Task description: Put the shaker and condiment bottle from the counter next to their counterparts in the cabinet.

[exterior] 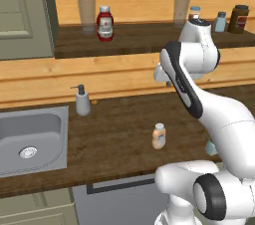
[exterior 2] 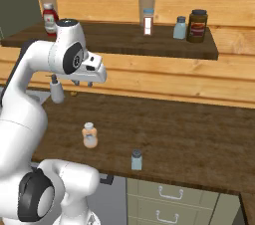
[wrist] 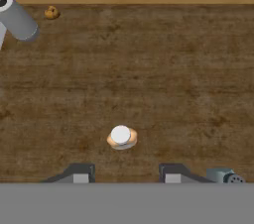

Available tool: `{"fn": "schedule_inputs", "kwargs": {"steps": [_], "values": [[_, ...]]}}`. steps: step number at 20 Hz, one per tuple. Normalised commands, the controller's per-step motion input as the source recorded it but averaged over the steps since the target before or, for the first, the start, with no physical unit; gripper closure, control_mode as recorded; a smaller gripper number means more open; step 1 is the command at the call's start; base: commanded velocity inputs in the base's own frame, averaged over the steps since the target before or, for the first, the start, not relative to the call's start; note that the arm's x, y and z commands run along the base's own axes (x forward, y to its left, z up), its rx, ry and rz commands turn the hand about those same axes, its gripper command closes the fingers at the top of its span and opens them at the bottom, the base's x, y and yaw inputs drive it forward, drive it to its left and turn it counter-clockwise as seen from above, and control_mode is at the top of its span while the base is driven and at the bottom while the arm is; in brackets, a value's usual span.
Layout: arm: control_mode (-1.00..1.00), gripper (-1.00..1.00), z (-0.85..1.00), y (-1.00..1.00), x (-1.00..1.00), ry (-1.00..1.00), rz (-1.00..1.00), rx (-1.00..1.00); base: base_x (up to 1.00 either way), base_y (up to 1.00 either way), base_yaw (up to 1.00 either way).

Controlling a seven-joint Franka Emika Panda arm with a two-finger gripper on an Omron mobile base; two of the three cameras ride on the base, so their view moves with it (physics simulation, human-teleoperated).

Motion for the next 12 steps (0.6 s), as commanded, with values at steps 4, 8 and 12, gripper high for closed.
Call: {"fn": "schedule_inputs", "kwargs": {"steps": [4,8,12], "values": [[-1.00,-1.00,0.00,0.00,-0.11,-0.04,0.00,-0.01,0.00,0.00,0.00],[-1.00,-1.00,-0.10,0.08,-0.43,-0.25,0.00,-0.06,0.00,0.00,0.00],[-1.00,-1.00,-0.05,0.20,-0.37,-0.20,-0.08,0.00,0.00,0.00,0.00]]}}
